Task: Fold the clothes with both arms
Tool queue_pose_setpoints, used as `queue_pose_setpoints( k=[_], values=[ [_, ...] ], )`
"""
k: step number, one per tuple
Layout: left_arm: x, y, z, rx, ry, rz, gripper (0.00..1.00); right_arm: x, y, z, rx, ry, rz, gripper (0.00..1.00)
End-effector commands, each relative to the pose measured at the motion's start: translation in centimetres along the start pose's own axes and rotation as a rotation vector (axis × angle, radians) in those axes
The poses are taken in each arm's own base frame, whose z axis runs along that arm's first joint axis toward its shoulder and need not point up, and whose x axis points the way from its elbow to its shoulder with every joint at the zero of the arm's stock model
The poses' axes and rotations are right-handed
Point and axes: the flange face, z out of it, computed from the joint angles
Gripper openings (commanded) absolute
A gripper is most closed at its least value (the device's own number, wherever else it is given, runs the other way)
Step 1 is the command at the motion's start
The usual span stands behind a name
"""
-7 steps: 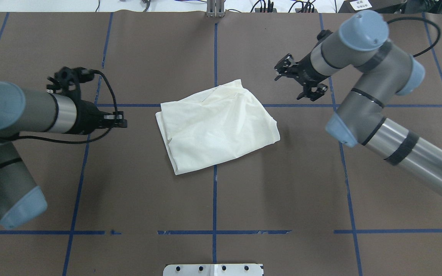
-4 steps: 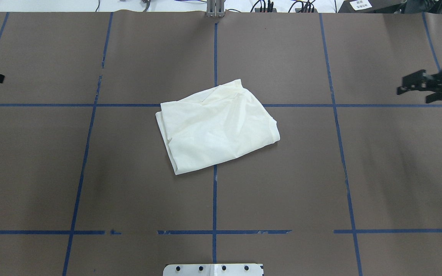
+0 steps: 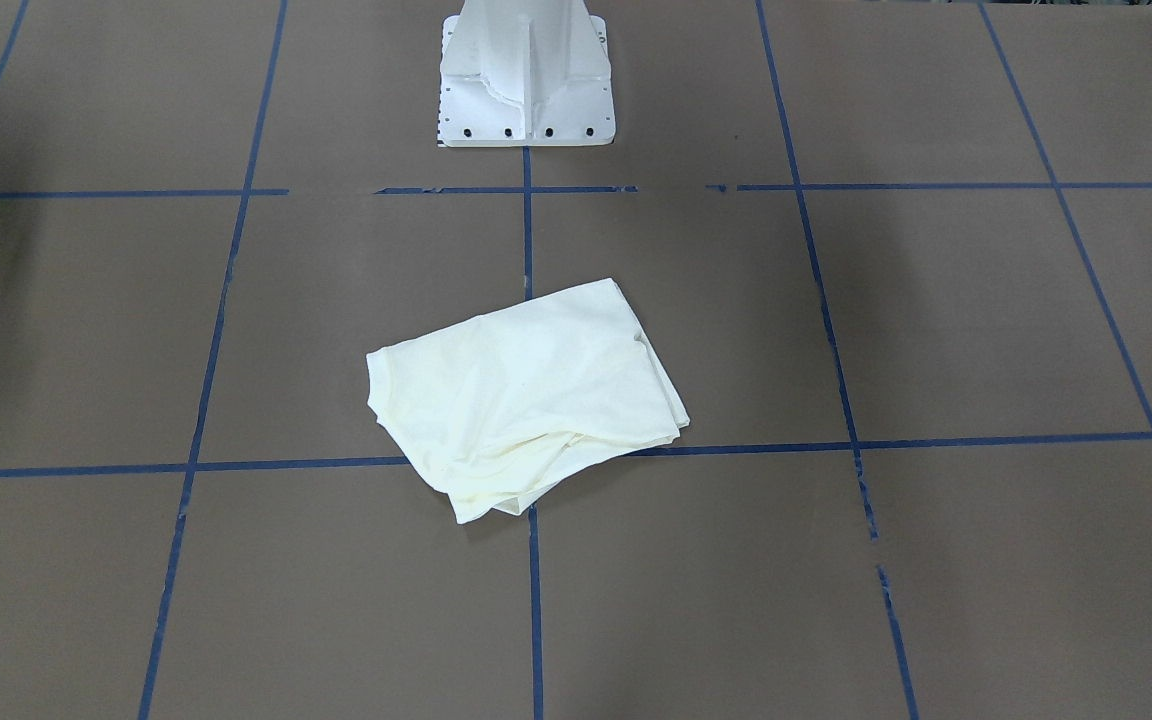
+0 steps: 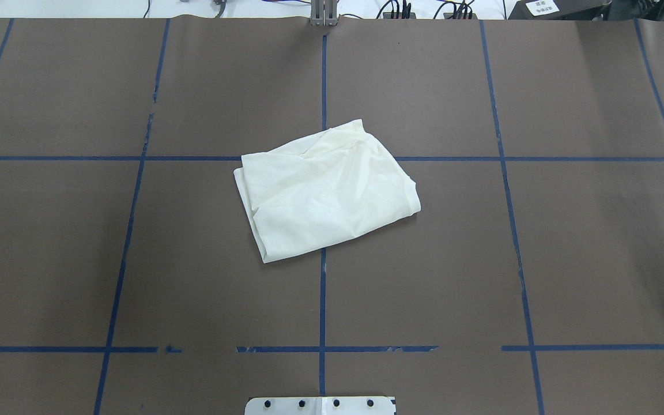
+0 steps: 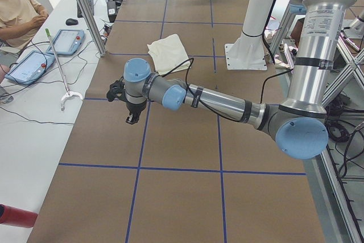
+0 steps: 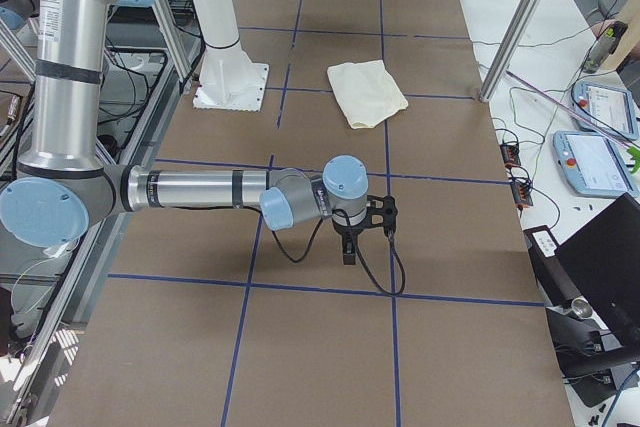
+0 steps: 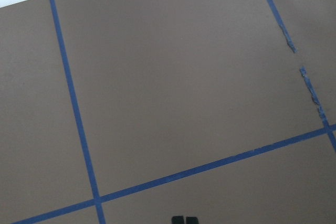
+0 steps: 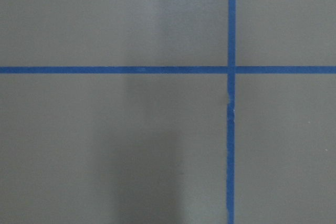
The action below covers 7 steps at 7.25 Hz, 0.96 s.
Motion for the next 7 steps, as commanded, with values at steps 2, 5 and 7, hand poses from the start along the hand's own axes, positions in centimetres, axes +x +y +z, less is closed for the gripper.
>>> queue_pose_setpoints(
  k=[2,5,7],
  values=[
    [-2.4,-1.4,0.1,-0.119,0.041,-0.162,1.00,0.8,0.6,-2.2,-0.089,0.029,0.006,1.00],
    [-7.4,-0.9,-0.4,-0.118,-0.039,-0.005,1.00,-0.5,-0.8,-2.4,-0.115,0.028,0.009,1.00],
    [-11.9,1.2,-0.9,-0.119,-0.037,-0.084,1.00,-1.0,-1.1,-1.8,-0.128,0.023,-0.001,1.00]
  ],
)
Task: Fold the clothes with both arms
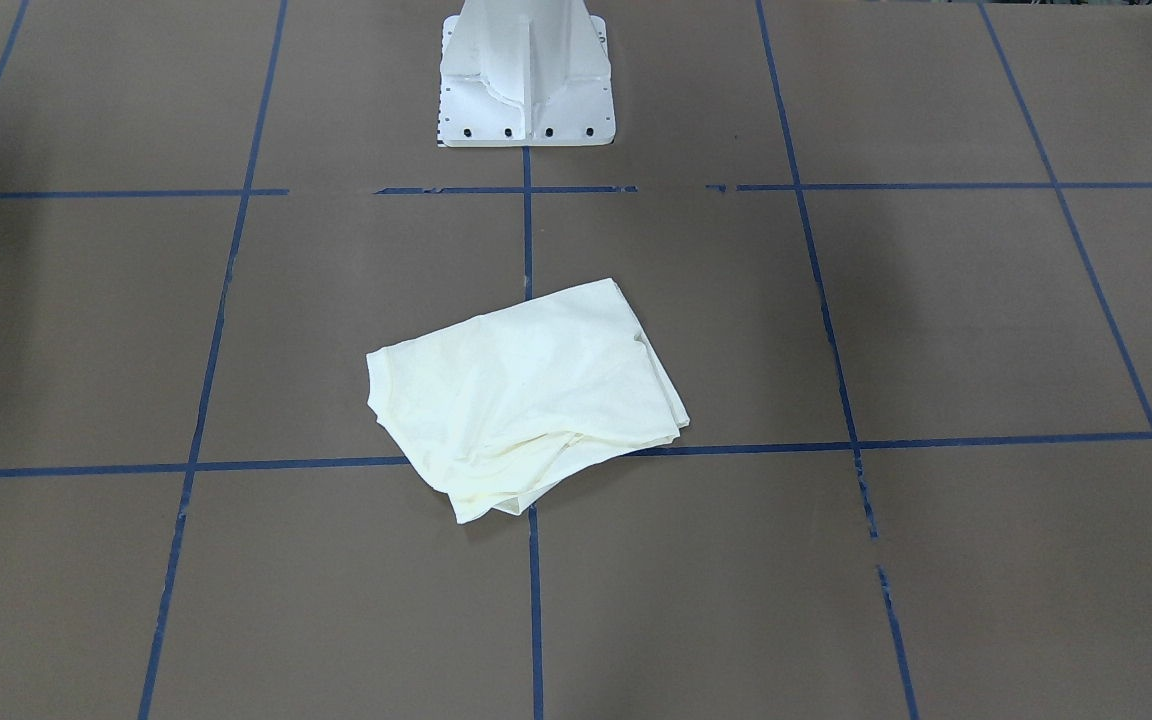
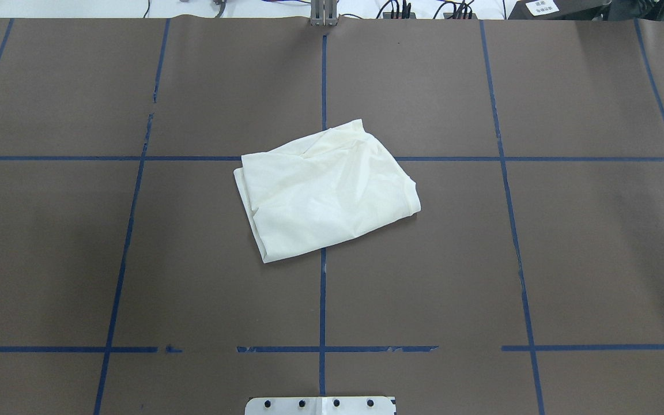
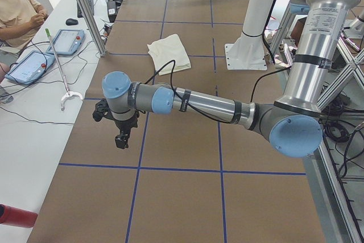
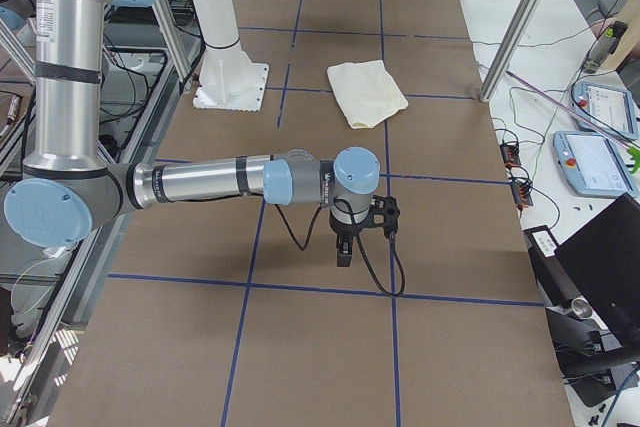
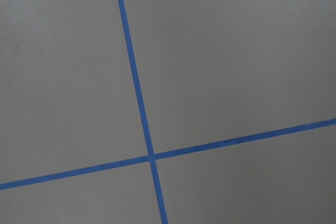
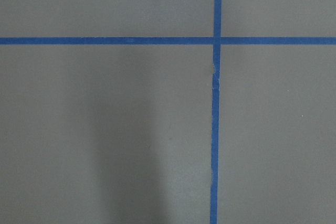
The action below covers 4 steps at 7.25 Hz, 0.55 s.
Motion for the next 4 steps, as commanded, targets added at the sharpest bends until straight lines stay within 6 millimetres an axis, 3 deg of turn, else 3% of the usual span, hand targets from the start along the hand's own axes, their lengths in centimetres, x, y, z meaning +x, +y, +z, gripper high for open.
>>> queue_pose_setpoints(
  k=[1,2,4],
  values=[
    [-4.8,4.0,0.8,0.019,0.003,-0.027,1.00,-0.6,-0.4,0.3,-0.011,-0.004,-0.006,1.00],
    [-3.7,8.6,0.8,0.045,0.005,-0.019,1.00,-0.8,-0.7,0.1,-0.004,0.000,-0.009,1.00],
    [-2.4,10.0,-0.1,0.058,0.030,-0.066,1.00,-0.9,-1.3,0.0,0.001,0.007,-0.011,1.00]
  ],
)
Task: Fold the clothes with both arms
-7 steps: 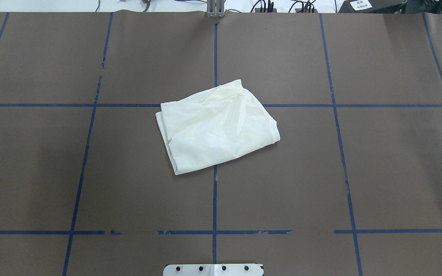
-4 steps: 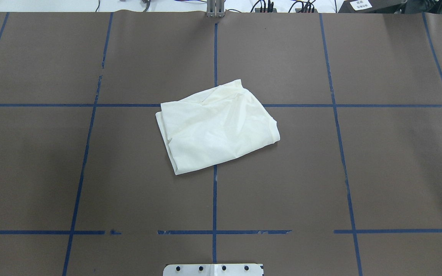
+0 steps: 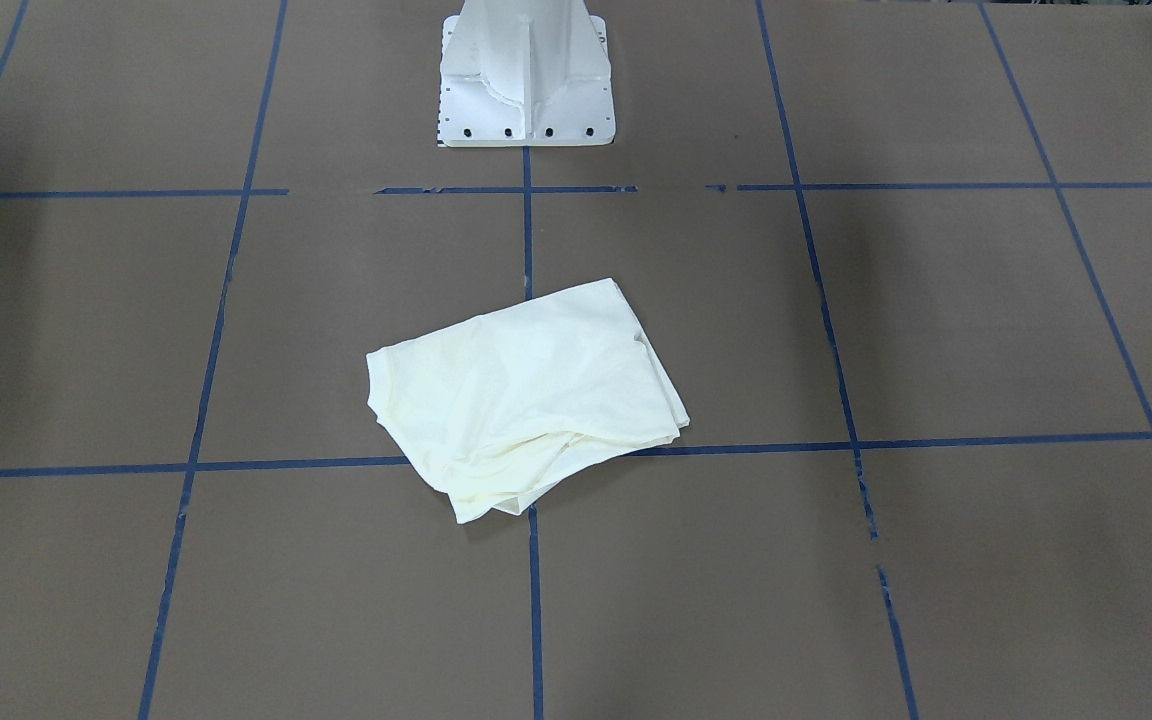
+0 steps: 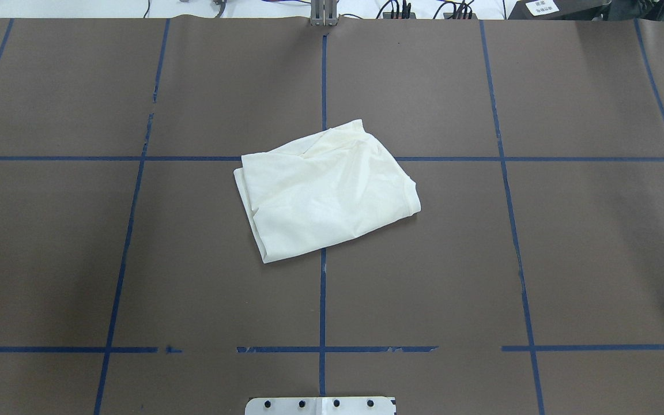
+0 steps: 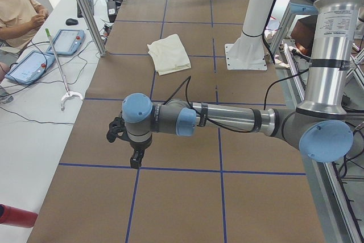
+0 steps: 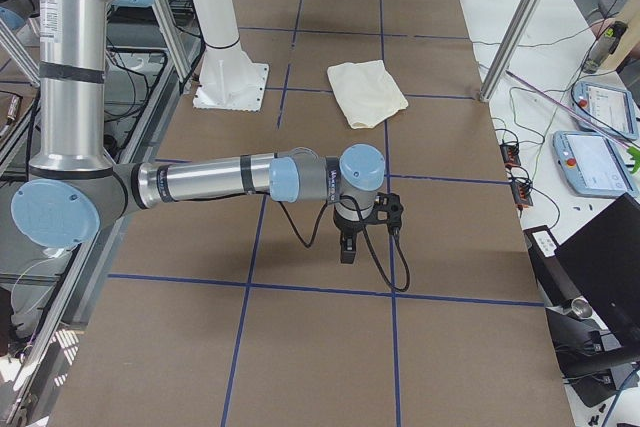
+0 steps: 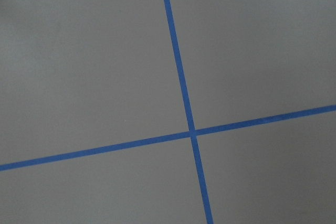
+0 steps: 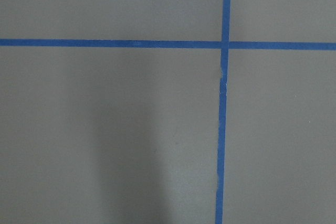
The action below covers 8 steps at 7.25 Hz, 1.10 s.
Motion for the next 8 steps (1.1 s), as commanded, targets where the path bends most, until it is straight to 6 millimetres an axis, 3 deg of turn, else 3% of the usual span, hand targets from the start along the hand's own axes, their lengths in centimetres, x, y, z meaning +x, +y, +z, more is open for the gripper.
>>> queue_pose_setpoints(
  k=[1,6,8],
  values=[
    [0.7,2.3,-0.2,0.000,0.024,-0.021,1.00,0.1,-0.2,0.1,0.003,0.007,0.005,1.00],
    [2.4,1.9,-1.3,0.009,0.031,-0.006,1.00,0.4,-0.2,0.3,0.001,0.007,0.013,1.00],
    [1.4,2.8,0.1,-0.023,0.031,-0.032,1.00,0.5,-0.4,0.5,-0.002,0.008,0.015,1.00]
  ],
)
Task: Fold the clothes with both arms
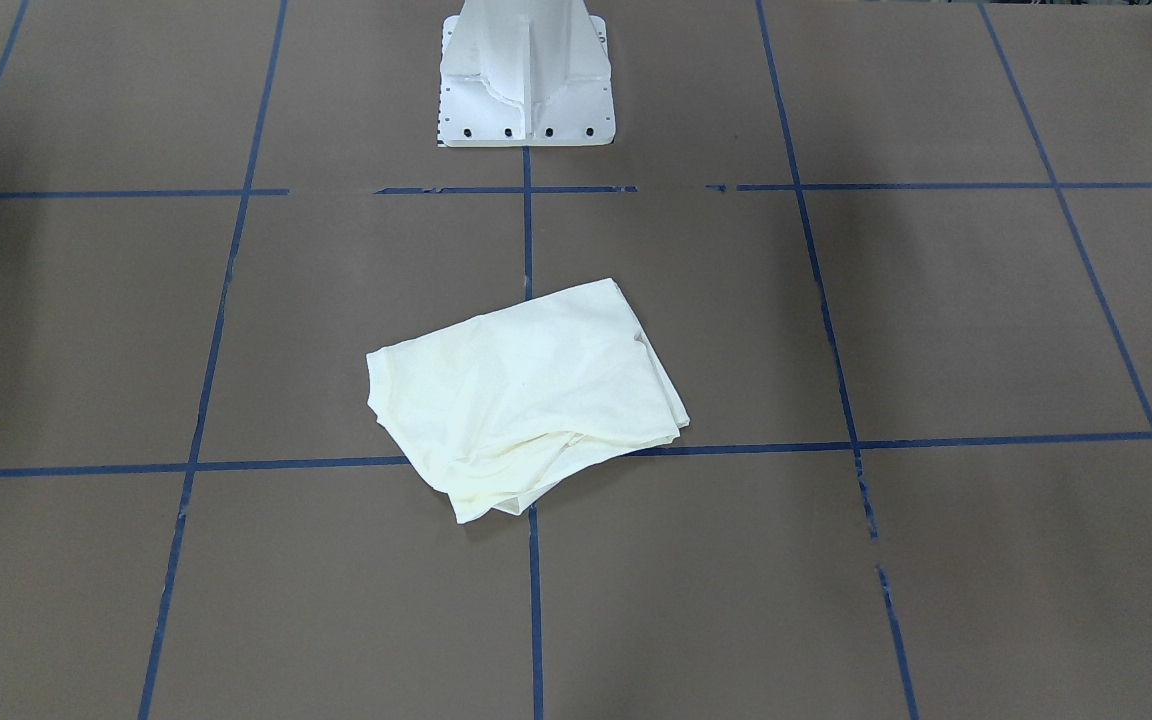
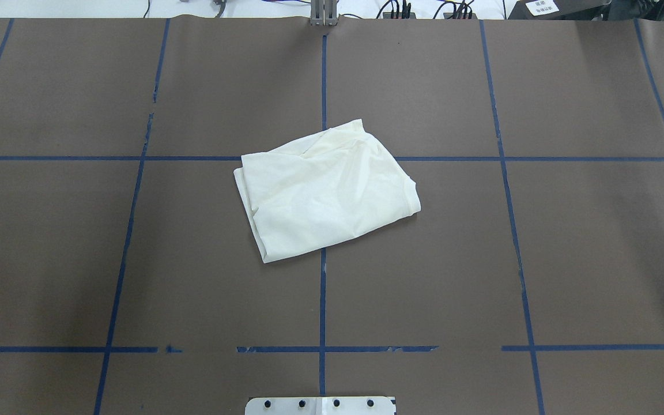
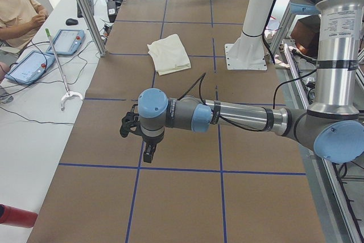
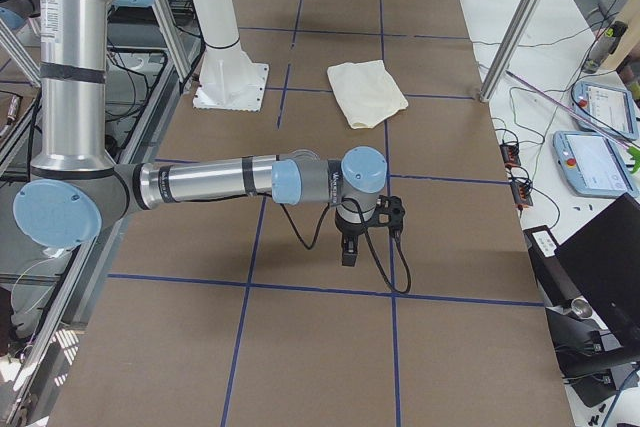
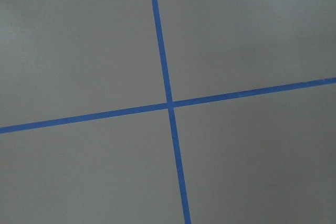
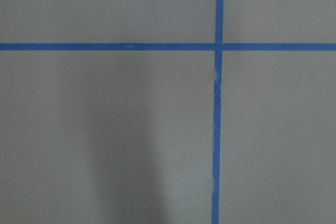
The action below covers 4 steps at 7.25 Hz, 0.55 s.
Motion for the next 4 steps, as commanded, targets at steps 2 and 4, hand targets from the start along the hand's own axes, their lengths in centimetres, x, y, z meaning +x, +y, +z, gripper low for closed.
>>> queue_pose_setpoints(
  k=[2,4],
  values=[
    [-1.2,2.1,1.5,-0.092,0.001,-0.091,1.00,0.3,-0.1,0.3,-0.006,-0.002,0.008,1.00],
    [-1.6,2.5,1.9,-0.118,0.005,-0.111,1.00,0.5,0.1,0.4,-0.009,-0.001,0.010,1.00]
  ],
)
